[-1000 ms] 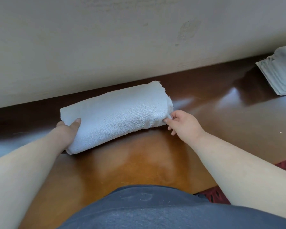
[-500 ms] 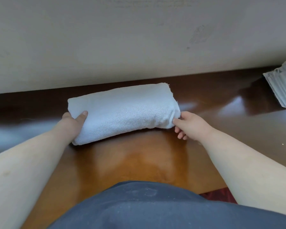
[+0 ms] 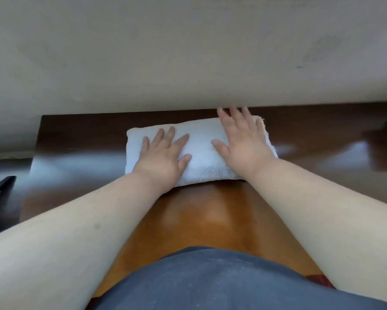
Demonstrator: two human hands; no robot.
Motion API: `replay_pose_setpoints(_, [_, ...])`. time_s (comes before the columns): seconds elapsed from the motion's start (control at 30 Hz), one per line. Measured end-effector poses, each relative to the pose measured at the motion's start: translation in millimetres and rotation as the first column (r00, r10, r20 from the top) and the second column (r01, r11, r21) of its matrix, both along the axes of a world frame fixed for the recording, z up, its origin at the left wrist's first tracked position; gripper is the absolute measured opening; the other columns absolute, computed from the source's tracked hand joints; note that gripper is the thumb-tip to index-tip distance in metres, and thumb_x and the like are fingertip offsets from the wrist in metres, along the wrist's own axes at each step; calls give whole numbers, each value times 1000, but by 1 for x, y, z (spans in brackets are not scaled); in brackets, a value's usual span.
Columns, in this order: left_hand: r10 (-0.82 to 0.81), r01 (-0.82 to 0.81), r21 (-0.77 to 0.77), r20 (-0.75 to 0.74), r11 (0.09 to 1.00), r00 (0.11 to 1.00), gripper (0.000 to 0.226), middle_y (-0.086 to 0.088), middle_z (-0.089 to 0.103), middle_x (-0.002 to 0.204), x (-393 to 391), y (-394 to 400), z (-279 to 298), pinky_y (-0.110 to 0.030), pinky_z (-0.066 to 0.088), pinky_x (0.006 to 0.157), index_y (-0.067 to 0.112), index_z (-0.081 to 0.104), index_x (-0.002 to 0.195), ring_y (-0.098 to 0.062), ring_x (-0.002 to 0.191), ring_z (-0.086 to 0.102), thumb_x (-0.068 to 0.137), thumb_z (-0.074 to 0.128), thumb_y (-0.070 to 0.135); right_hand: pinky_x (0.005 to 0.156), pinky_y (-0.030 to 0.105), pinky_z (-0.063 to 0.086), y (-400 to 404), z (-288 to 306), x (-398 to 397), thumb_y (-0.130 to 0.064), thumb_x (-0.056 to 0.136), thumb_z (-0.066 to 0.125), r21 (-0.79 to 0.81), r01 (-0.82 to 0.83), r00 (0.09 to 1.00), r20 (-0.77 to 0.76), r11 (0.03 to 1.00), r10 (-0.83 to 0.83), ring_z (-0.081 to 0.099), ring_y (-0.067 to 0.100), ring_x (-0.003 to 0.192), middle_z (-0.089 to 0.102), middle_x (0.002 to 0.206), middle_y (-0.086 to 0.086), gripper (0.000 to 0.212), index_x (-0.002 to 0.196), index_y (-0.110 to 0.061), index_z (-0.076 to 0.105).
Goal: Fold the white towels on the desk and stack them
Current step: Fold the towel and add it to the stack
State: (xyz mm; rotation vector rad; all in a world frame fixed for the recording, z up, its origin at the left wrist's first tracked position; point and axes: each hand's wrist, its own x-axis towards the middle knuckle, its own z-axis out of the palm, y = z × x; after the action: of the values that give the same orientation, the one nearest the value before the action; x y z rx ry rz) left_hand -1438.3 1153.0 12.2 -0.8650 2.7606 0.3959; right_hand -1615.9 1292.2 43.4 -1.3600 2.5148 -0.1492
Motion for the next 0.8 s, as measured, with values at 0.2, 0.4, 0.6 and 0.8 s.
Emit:
replay_pose_setpoints(0.2, [16,-10,43,-137,999,990,63,-3,6,167,39,6,-11,-42,-7,121,35,19,157,-22,152,-4,97,11,56,124,54,3,52,-42,14,-62,98,15,12,112,981,161,994,-112,-3,20,156,6,170,-2,65,159,-40,19])
replay_pose_setpoints(0.4, [927,-777,588,116,226,357,90,1,48,145,58,-34,-10,-44,45,102,21,31,150,-28,122,54,79,72,58,81,41,59,58,-20,-6,-49,80,79,169,863,241,692,477,-681,66,23,100,61,126,0,75,139,-23,42])
replay_pose_setpoints(0.6, [803,-682,729,437,-53,405,50,-7,76,95,65,-59,11,-38,59,66,9,64,111,-27,79,75,82,77,47,90,44,57,61,-1,-29,-43,78,84,587,616,-108,723,525,-682,73,29,100,77,108,11,55,120,-12,68])
replay_pose_setpoints(0.8, [647,-675,725,581,-136,494,33,-14,77,94,72,-38,43,-37,59,52,4,68,112,-28,70,75,92,68,30,82,56,58,112,4,2,-26,90,74,510,674,-251,839,535,-483,74,37,92,75,109,19,45,131,-13,60])
